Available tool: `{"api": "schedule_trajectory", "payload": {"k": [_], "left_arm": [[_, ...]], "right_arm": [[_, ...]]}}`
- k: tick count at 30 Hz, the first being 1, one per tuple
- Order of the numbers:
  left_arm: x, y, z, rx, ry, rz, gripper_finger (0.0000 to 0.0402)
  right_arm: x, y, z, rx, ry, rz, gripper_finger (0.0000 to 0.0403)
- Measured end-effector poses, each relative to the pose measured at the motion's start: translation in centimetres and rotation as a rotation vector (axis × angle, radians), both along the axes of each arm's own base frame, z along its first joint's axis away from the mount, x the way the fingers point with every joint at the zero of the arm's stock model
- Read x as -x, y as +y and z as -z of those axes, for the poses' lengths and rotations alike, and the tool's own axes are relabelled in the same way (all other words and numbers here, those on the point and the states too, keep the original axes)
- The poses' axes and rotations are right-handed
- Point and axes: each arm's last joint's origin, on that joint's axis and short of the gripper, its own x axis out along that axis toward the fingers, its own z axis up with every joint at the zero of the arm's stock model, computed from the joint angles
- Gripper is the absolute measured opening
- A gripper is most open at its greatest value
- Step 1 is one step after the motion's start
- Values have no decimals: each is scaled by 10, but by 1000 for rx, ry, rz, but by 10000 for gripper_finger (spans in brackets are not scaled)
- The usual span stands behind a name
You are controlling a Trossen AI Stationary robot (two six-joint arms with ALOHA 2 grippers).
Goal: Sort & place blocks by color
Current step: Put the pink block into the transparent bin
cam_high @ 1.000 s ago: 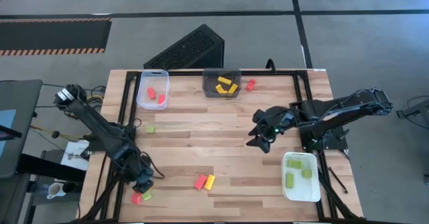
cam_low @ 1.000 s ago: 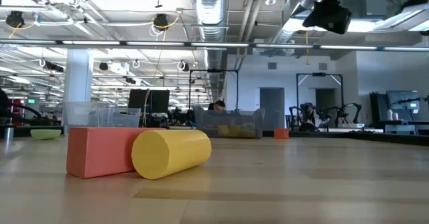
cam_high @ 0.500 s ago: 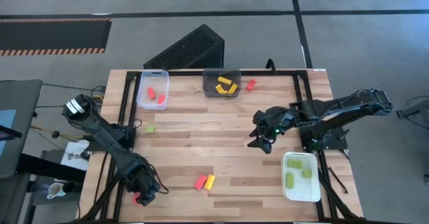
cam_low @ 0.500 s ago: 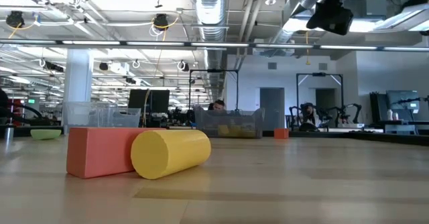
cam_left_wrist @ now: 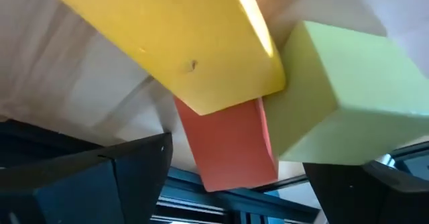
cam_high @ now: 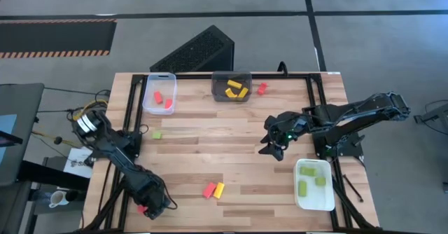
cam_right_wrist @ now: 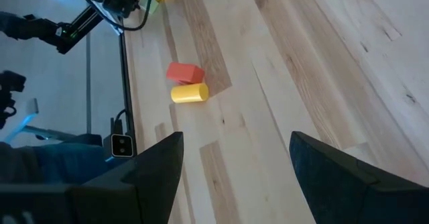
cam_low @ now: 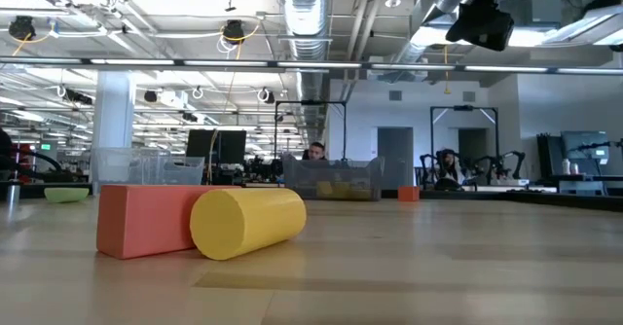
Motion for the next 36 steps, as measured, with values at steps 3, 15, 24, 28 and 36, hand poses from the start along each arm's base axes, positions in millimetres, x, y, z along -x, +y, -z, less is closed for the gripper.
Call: {"api": "schedule_trajectory", "payload": {"k": [3, 15, 24, 28, 36], "left_arm": [[-1, -1, 1, 0, 3, -11, 307], [0, -1, 2, -12, 17, -30, 179], [7, 11, -17, -33, 8, 4, 94], [12, 29, -46, -52, -11, -47, 100], [17, 89, -115, -164, -491, -437, 107]], "right_arm": [[0, 0, 0, 0, 0, 0, 294], [0, 0, 0, 0, 0, 0, 294], [0, 1, 0, -14, 2, -18, 294], [0, 1, 0, -16, 3, -19, 294], [0, 1, 0, -17, 2, -21, 294]]}}
